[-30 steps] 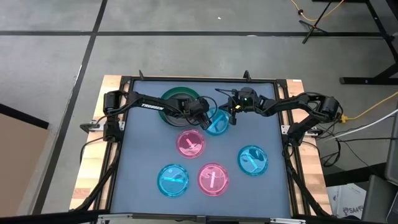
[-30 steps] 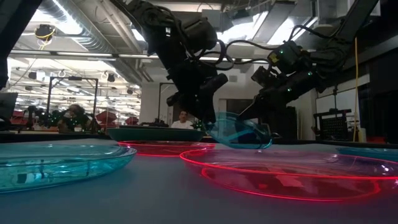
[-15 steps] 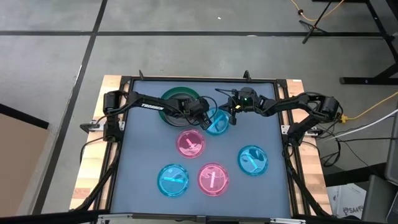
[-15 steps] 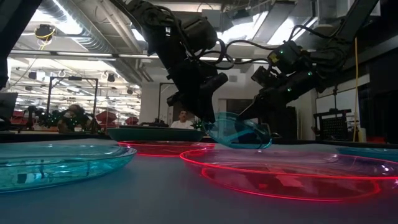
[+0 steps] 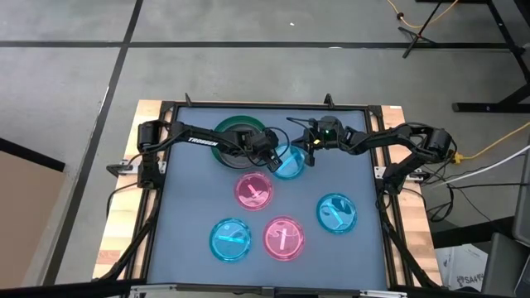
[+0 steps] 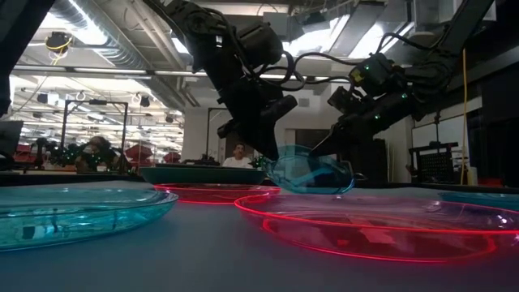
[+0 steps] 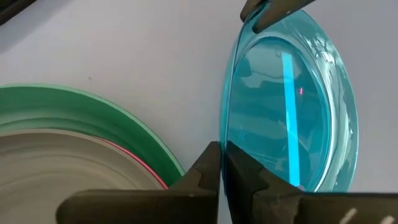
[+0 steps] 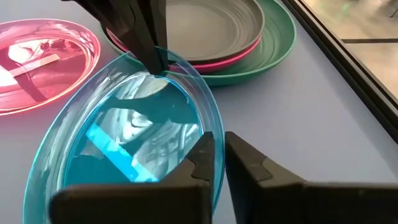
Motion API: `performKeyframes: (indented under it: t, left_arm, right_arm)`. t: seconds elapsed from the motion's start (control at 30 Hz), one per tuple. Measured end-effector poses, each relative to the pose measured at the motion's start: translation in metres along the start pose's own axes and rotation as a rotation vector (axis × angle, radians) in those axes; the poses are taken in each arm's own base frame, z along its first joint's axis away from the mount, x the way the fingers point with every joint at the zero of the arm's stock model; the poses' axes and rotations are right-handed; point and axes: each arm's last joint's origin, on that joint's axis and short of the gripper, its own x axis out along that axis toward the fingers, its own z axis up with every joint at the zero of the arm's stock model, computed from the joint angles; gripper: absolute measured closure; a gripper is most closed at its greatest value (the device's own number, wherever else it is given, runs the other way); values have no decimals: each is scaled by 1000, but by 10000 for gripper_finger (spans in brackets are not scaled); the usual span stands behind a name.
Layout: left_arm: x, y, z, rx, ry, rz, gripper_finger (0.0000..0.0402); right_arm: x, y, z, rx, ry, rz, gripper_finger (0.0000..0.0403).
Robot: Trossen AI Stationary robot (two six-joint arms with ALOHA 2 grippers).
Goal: Stack plastic plates
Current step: Stack the top blue plate on the black plate
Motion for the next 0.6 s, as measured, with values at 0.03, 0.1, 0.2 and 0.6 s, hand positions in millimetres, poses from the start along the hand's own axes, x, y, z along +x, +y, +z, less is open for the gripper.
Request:
performKeyframes:
  t: [0.03,0.1,0.2,0.6]
  left_arm:
    - [0,0,0,0,-1,-1,396]
    - [0,0,0,0,-2,-1,396]
    - [0,0,0,1,0,-7,396]
    - [-4,-1,1,2,22,-54,400]
  right_arm:
    - [0,0,0,1,1,0,364]
    - [0,0,0,1,2,1,345]
    - [0,0,0,1,2,1,318]
    - [-7,0,8,-20,-41,16,297]
